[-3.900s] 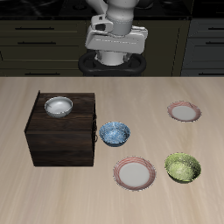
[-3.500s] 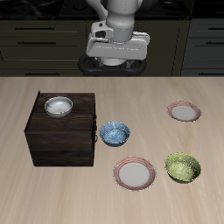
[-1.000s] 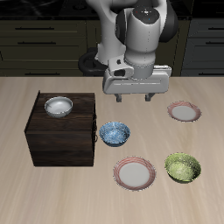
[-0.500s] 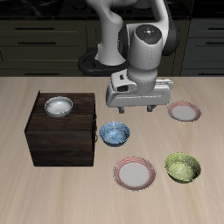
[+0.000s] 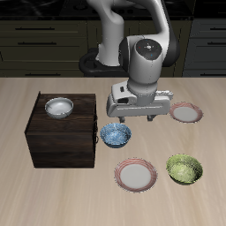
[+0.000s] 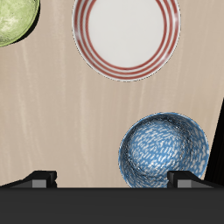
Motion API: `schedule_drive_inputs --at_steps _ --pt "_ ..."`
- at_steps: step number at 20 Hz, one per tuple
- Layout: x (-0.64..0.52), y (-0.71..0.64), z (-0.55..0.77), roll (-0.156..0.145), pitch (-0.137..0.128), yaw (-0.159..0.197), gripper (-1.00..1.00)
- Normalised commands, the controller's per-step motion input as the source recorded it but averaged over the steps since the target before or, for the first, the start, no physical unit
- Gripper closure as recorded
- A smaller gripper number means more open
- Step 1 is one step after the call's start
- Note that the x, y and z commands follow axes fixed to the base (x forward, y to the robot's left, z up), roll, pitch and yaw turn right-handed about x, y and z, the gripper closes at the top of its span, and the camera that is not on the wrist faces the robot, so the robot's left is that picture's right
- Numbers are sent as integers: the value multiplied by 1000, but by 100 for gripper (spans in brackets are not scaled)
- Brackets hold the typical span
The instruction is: Place the blue bowl onto the plate that is on the left side of the table
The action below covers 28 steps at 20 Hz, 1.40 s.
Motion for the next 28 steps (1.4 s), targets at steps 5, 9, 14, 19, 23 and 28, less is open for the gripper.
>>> schedule_drive_inputs --at_steps 5,9,14,19,23,28 --pt "-5 -13 -252 -7 31 -14 -100" --pt "14 -54 -181 -4 23 -8 -100" --pt "-19 -58 -183 0 31 -22 -100" --pt "-9 -44 -216 0 34 -7 -100" --pt "-27 -103 -246 -16 41 -17 -100" --pt "-100 16 -259 17 35 5 100"
